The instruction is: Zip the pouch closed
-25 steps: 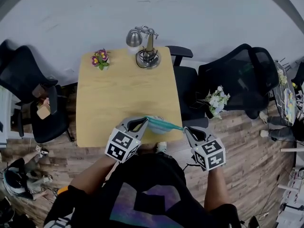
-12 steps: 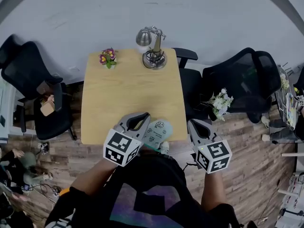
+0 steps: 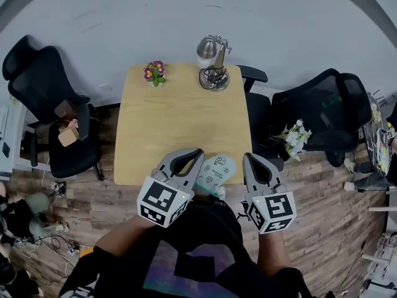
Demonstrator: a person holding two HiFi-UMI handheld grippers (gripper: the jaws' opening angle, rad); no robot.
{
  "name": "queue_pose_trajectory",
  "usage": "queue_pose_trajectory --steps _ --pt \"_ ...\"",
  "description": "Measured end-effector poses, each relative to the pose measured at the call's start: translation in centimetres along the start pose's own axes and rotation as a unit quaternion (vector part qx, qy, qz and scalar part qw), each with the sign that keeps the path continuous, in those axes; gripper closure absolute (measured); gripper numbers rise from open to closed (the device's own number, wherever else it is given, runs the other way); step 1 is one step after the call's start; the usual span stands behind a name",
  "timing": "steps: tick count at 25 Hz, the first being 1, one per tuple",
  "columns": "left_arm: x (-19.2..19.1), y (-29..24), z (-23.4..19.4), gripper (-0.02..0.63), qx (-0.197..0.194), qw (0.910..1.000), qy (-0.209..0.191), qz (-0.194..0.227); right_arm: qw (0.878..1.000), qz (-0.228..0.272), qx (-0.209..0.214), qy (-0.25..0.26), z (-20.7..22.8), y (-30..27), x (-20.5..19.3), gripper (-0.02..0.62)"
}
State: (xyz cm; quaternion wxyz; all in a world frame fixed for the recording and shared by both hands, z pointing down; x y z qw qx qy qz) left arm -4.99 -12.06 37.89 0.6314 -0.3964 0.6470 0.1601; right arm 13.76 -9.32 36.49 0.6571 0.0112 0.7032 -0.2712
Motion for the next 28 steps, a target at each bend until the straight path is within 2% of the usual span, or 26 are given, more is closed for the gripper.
queue_pose_trajectory --steps 4,8,13,28 --pt "-1.0 0.9 -0.5 0.592 0.009 0.9999 -0.003 0.007 1.0 0.014 -0.011 0.01 -1.5 -0.4 -0.9 0.581" --pt "-1.8 1.6 -0.7 0.592 0.011 0.9999 0.002 -0.001 1.0 0.006 -0.01 0.004 -2.5 -0.8 -2.2 0.581" --pt "-2.0 2.3 -1.4 0.592 0.015 0.9999 0.002 -0.004 1.0 0.009 -0.016 0.002 -2.9 -1.3 -2.0 0.581" --pt "-2.5 0.7 -1.6 0.592 0.008 0.9999 0.007 -0.009 0.999 -0.012 -0.029 -0.007 -1.5 -2.0 -3.7 0.581"
Point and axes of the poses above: the fingertips, and each gripper's own axes: y backward along the fingers, z to its right, x out of its top, the point moved 7 cm from there along y, backward along the fingers, and after that the axes turned 1 degree about y, right-handed, at the moved point
